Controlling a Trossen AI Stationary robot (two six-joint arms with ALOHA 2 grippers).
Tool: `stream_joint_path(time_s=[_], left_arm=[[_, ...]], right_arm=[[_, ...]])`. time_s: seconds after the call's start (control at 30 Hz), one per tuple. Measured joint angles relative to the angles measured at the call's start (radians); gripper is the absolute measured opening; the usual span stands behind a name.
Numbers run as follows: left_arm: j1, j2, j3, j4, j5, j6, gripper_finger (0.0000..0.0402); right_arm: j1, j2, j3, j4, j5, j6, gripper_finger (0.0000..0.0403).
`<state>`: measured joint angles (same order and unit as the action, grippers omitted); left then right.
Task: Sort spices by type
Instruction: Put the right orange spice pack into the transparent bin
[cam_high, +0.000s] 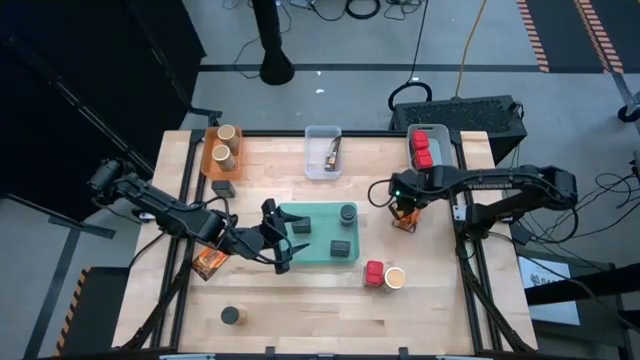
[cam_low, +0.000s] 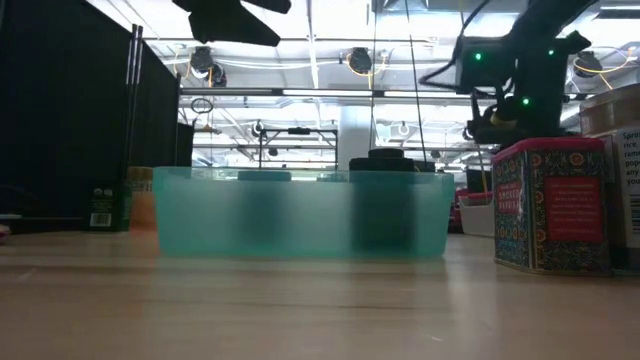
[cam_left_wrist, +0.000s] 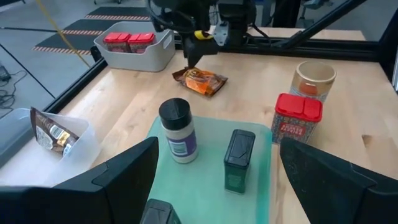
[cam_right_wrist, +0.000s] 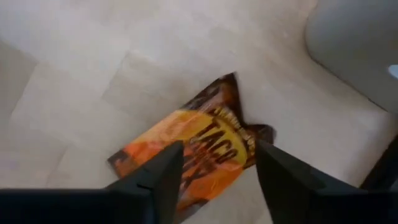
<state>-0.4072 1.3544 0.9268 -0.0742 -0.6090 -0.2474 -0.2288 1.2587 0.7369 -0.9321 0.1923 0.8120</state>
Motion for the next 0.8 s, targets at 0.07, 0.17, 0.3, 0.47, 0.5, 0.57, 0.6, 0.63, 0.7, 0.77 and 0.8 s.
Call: stream_joint_path(time_s=[0.07, 0.17, 0.3, 0.47, 0.5, 0.57, 0.6, 0.63, 0.7, 0.77, 0.8], left_arm=[[0.000, 0.000, 0.000, -0.006, 0.000, 0.000, 0.0333], [0.000, 0.000, 0.000, -0.029, 0.000, 0.000, 0.0333], [0.000, -0.001, 0.000, -0.045, 0.000, -0.002, 0.0333], [0.000, -0.001, 0.000, -0.044, 0.000, -0.006, 0.0333], [0.000, -0.001, 0.000, -0.044, 0.000, -0.006, 0.0333], [0.000, -0.001, 0.000, -0.042, 0.000, -0.008, 0.0333], [0.000, -0.001, 0.000, -0.042, 0.000, -0.008, 0.0333], [0.000, -0.001, 0.000, -0.042, 0.000, -0.008, 0.0333], [0.000, -0.001, 0.000, -0.040, -0.002, -0.008, 0.0333], [0.000, -0.001, 0.000, -0.040, -0.003, -0.009, 0.0333], [0.000, -0.001, 0.000, -0.040, -0.004, -0.009, 0.0333]], right_arm=[[-0.011, 0.000, -0.019, 0.020, 0.011, 0.007, 0.0209], [-0.036, 0.000, -0.068, 0.095, 0.019, 0.006, 0.0229], [-0.069, 0.000, -0.148, 0.233, 0.018, -0.042, 0.0230], [-0.095, 0.000, -0.216, 0.340, 0.008, -0.128, 0.0220], [-0.100, 0.000, -0.225, 0.352, -0.003, -0.136, 0.0217], [-0.103, 0.000, -0.240, 0.370, -0.014, -0.140, 0.0210], [-0.104, -0.001, -0.245, 0.376, -0.015, -0.141, 0.0204], [-0.104, -0.001, -0.249, 0.377, -0.015, -0.141, 0.0197], [-0.104, -0.002, -0.255, 0.385, -0.016, -0.140, 0.0177], [-0.104, -0.002, -0.261, 0.400, -0.015, -0.140, 0.0152], [-0.104, -0.002, -0.262, 0.408, -0.012, -0.140, 0.0137]])
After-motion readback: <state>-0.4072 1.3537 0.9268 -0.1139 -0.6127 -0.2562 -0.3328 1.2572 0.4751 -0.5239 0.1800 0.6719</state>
